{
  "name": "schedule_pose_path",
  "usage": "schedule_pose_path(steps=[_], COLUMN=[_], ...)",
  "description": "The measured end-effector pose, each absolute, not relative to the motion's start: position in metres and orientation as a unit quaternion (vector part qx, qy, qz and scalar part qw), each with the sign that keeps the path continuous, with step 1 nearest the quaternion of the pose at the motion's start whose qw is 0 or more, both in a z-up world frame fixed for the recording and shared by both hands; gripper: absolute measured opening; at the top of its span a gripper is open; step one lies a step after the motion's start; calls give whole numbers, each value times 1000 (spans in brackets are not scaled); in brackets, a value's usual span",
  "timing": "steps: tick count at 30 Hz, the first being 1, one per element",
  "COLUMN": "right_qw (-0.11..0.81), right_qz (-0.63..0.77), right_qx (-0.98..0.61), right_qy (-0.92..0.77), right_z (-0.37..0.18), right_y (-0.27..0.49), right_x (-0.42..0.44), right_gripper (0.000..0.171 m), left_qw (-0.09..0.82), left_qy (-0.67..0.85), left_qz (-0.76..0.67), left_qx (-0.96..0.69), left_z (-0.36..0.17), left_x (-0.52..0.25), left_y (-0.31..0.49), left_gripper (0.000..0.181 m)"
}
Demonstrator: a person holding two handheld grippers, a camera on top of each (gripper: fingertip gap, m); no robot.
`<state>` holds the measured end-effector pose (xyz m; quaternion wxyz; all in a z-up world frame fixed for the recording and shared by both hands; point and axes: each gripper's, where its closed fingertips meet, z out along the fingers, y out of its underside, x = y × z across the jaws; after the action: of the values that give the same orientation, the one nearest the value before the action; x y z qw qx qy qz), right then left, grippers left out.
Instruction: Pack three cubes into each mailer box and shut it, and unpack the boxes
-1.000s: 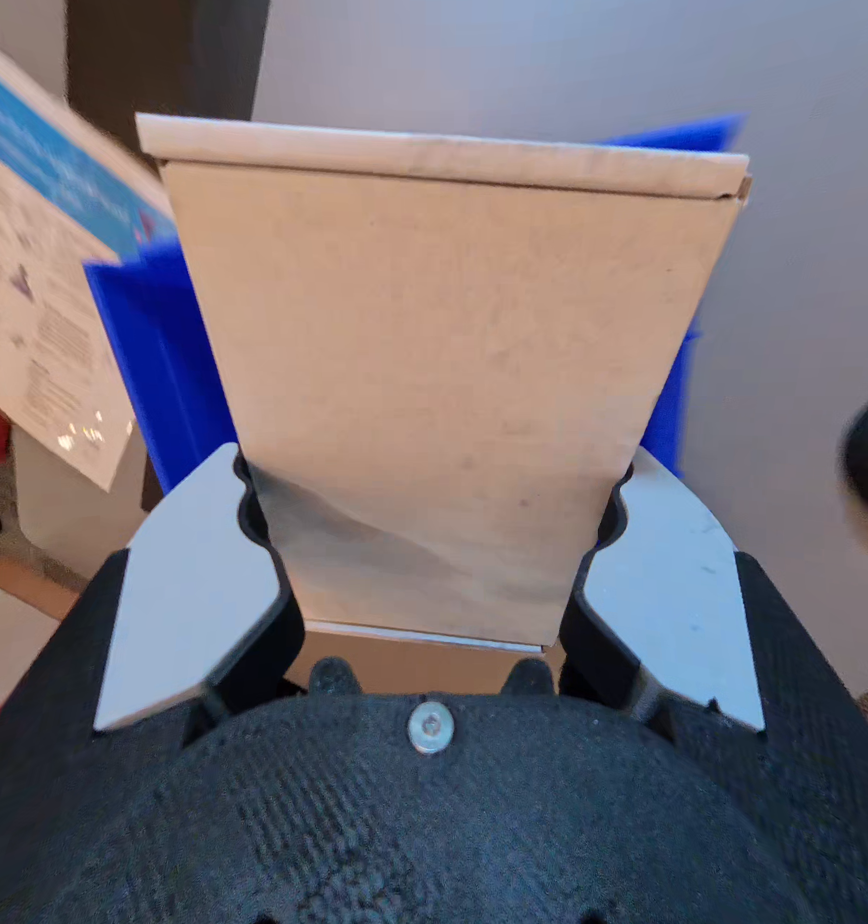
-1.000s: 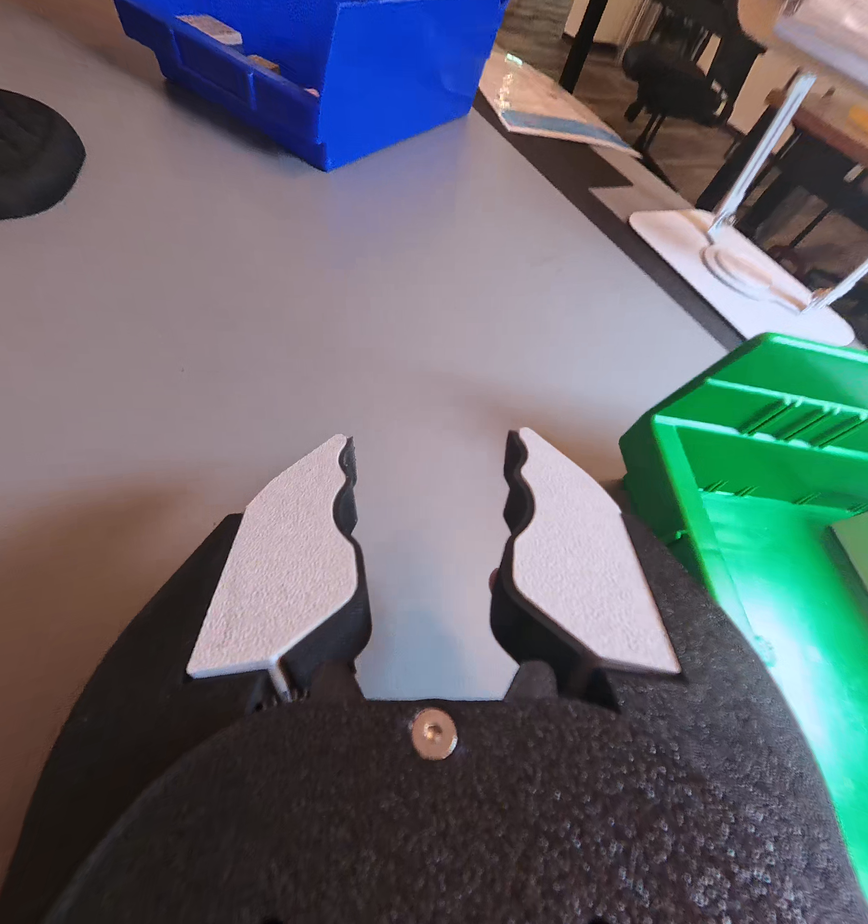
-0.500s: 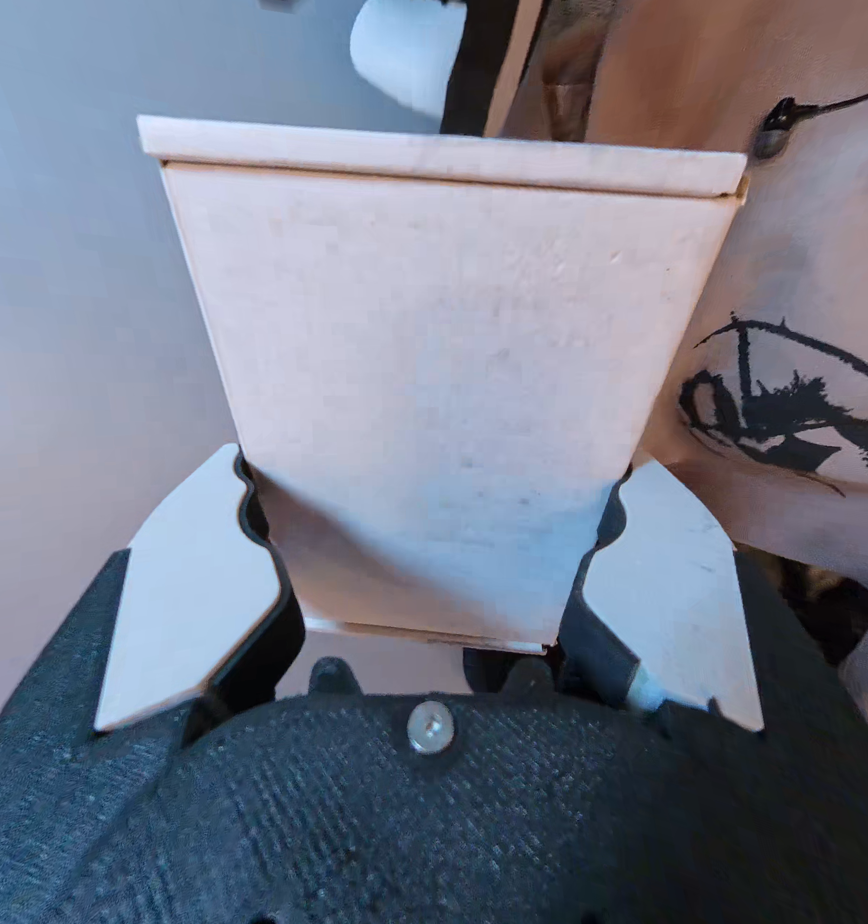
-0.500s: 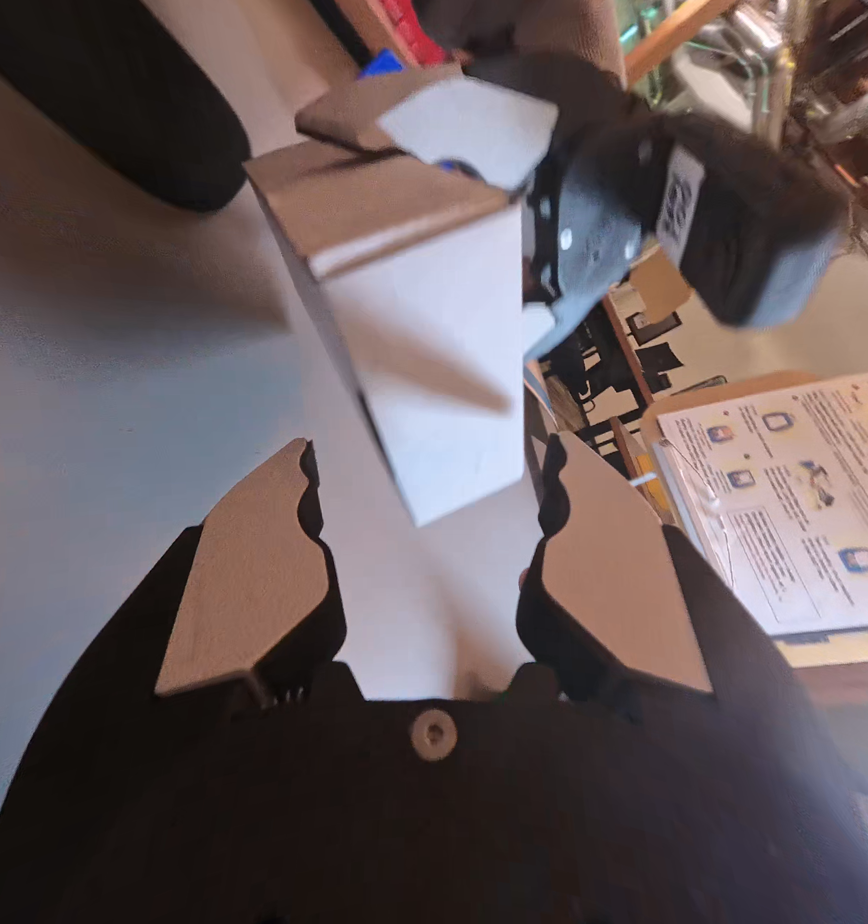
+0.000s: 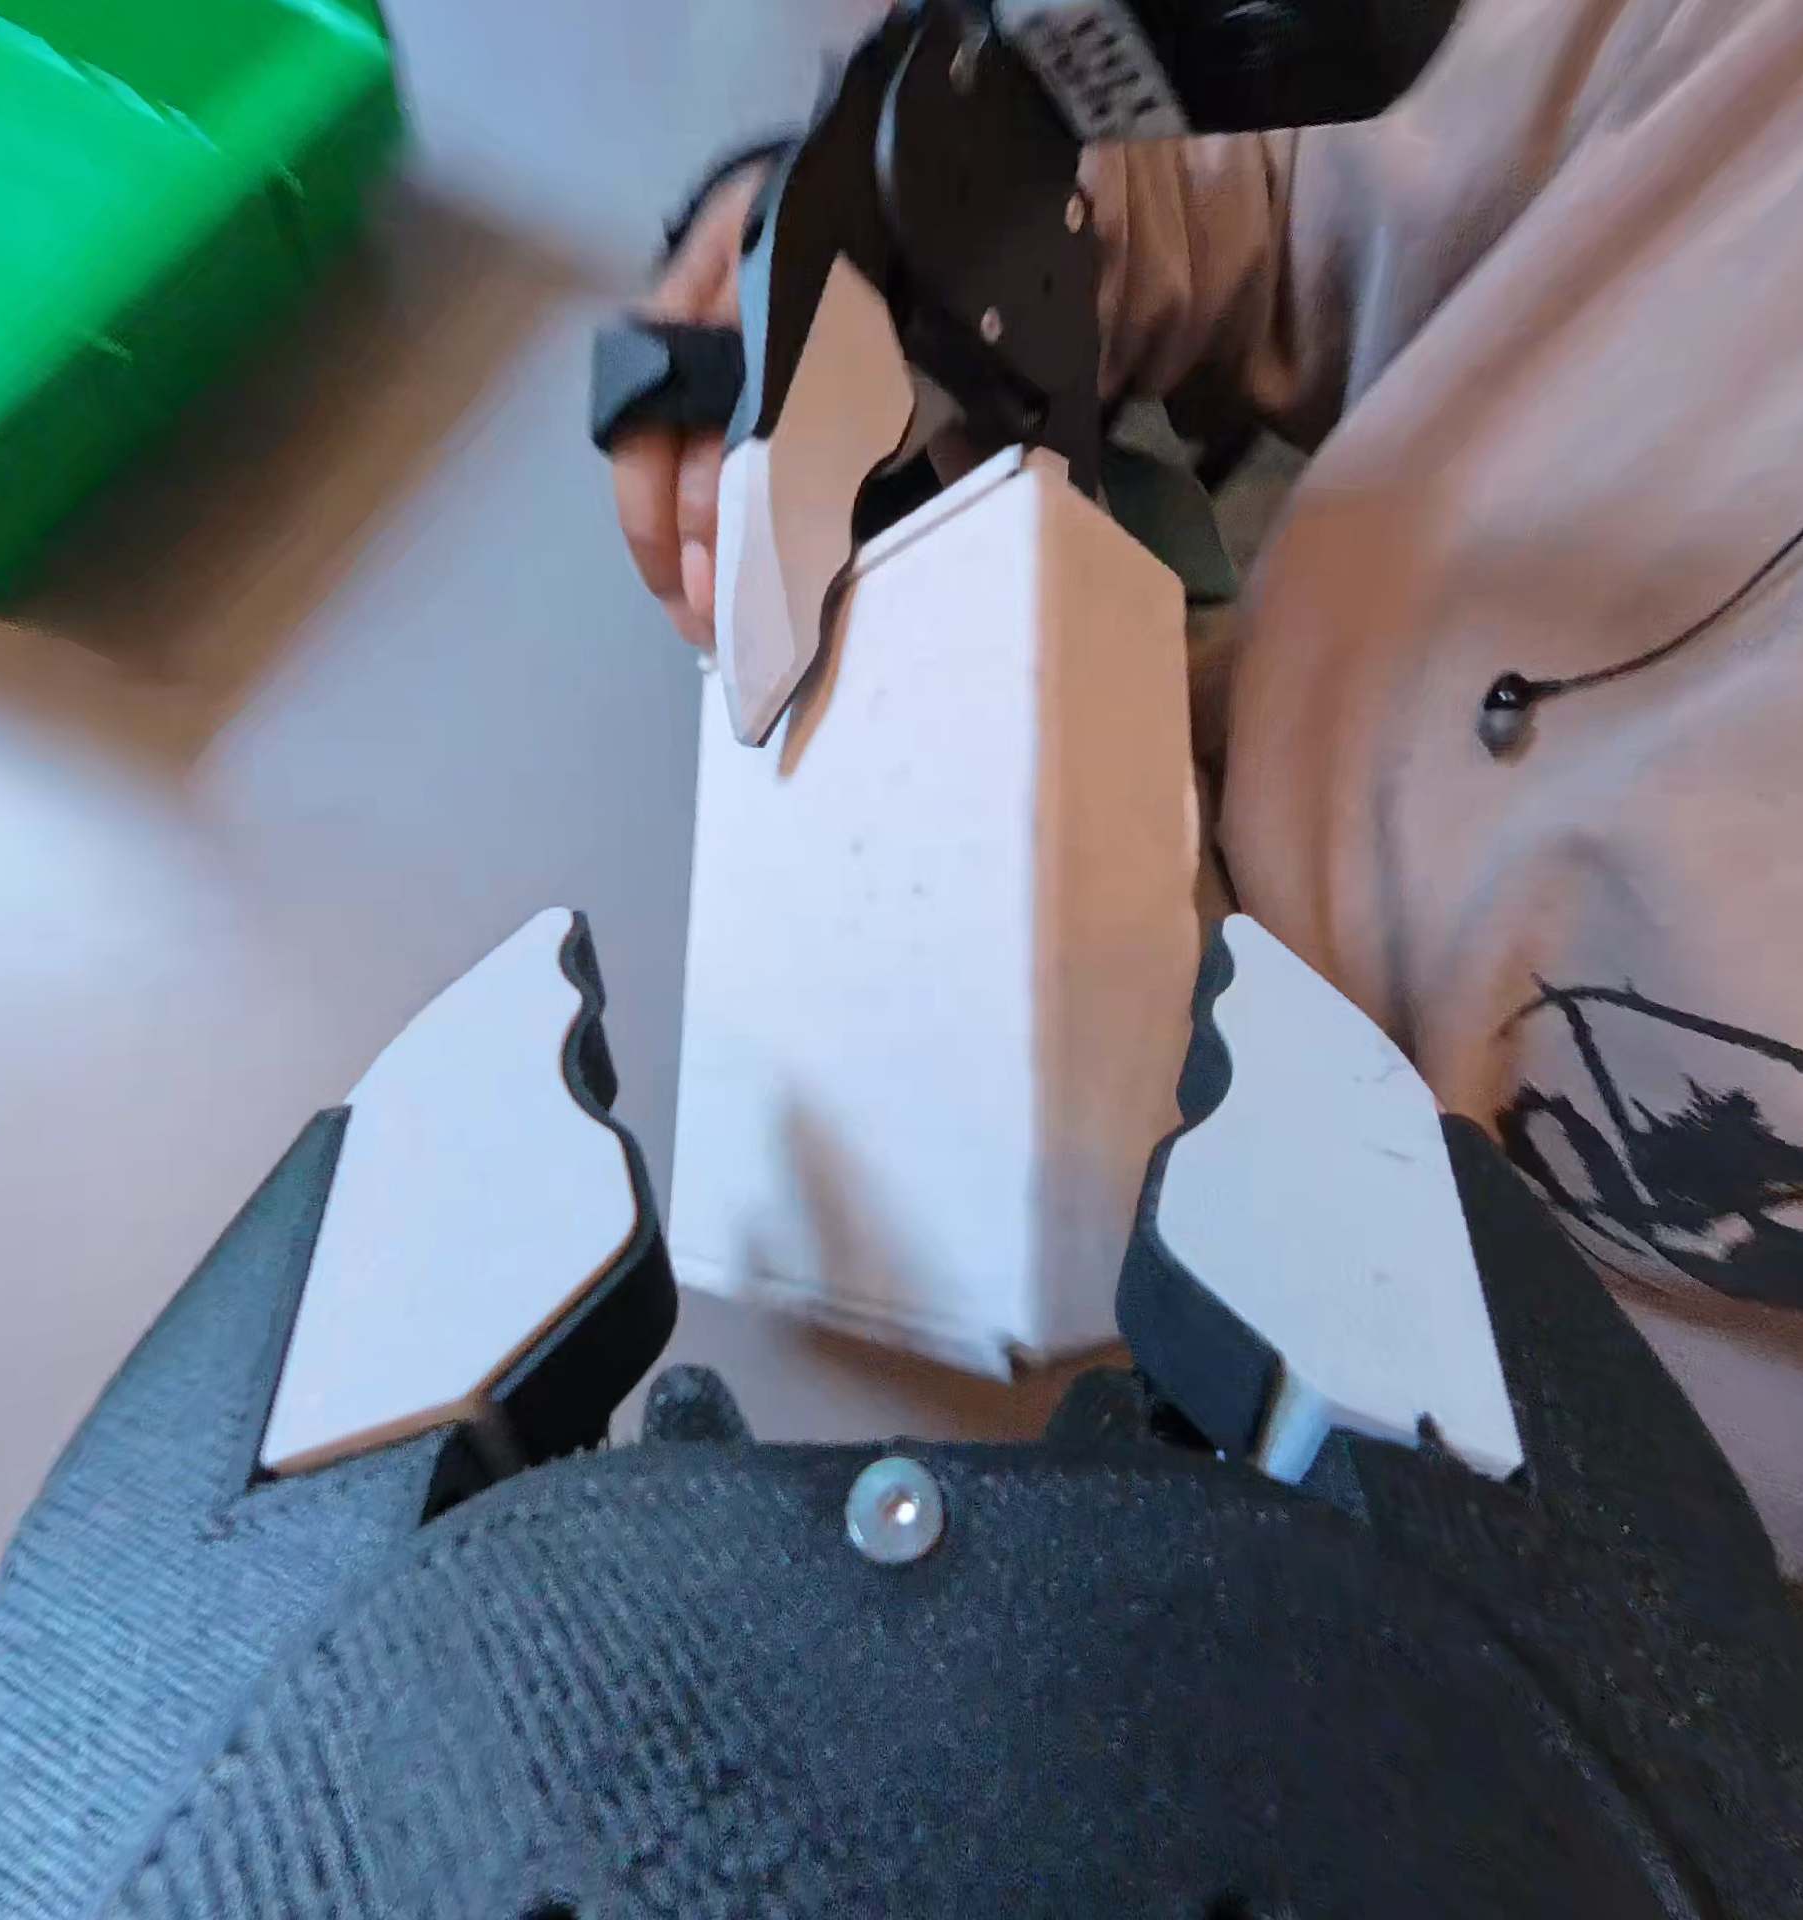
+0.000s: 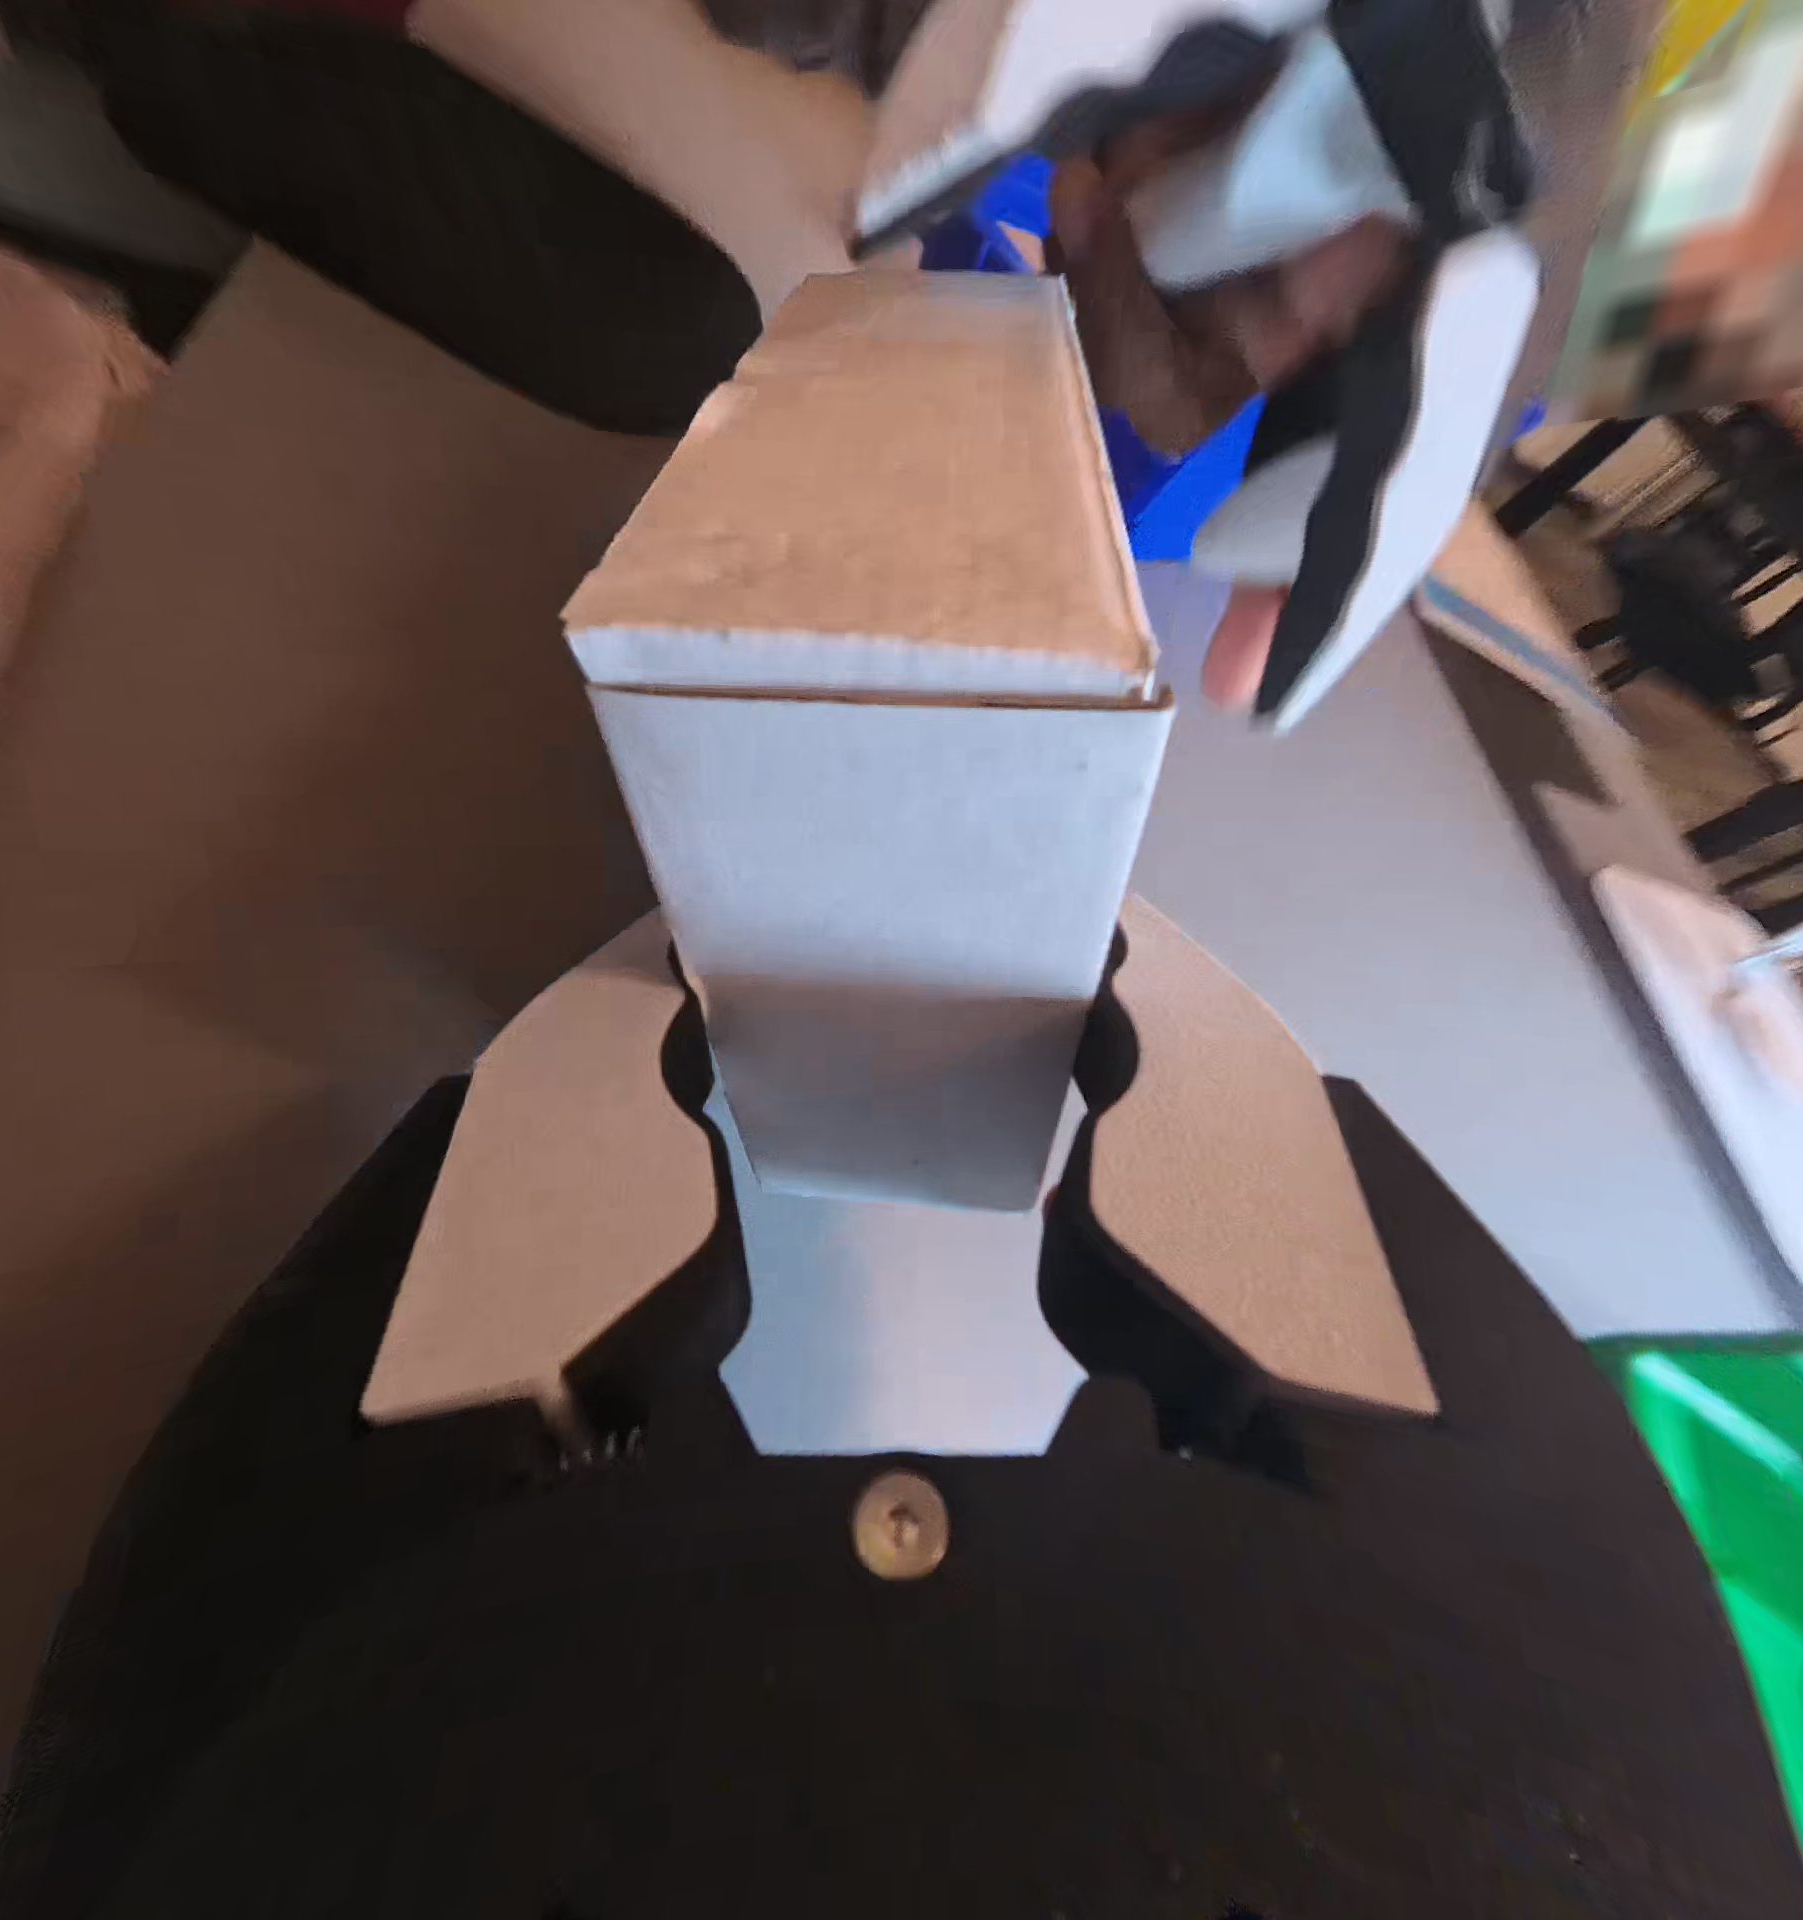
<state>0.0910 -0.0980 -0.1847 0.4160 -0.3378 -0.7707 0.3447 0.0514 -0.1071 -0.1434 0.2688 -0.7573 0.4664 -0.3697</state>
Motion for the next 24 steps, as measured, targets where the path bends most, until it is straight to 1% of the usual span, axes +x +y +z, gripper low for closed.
schedule_pose_path(steps=[4, 7, 9, 11, 13, 17, 20, 22, 24], right_qw=[323, 278, 255, 249, 243, 244, 259, 283, 307], right_qz=[449, 490, 500, 495, 476, 487, 479, 467, 450], right_qx=[-405, -418, -421, -417, -422, -429, -433, -449, -463], right_qy=[-728, -712, -713, -720, -733, -720, -718, -707, -699], right_z=[-186, -187, -190, -192, -199, -195, -195, -194, -189], right_y=[-83, -80, -83, -88, -89, -84, -80, -71, -61], right_x=[100, 100, 98, 96, 97, 103, 102, 100, 99], right_gripper=[69, 69, 70, 70, 69, 69, 69, 66, 67], left_qw=[444, 509, 515, 512, 546, 553, 550, 552, 547], left_qy=[403, 351, 348, 348, 326, 314, 309, 295, 282], left_qz=[-320, -248, -207, -190, -162, -177, -173, -172, -166], left_qx=[-733, -746, -756, -762, -755, -751, -756, -761, -771], left_z=[-123, -147, -170, -181, -179, -179, -179, -178, -179], left_x=[32, 21, 25, 36, 39, 46, 46, 43, 40], left_y=[-106, -103, -103, -101, -89, -85, -86, -85, -82], left_gripper=[106, 104, 104, 102, 103, 102, 100, 98, 98])
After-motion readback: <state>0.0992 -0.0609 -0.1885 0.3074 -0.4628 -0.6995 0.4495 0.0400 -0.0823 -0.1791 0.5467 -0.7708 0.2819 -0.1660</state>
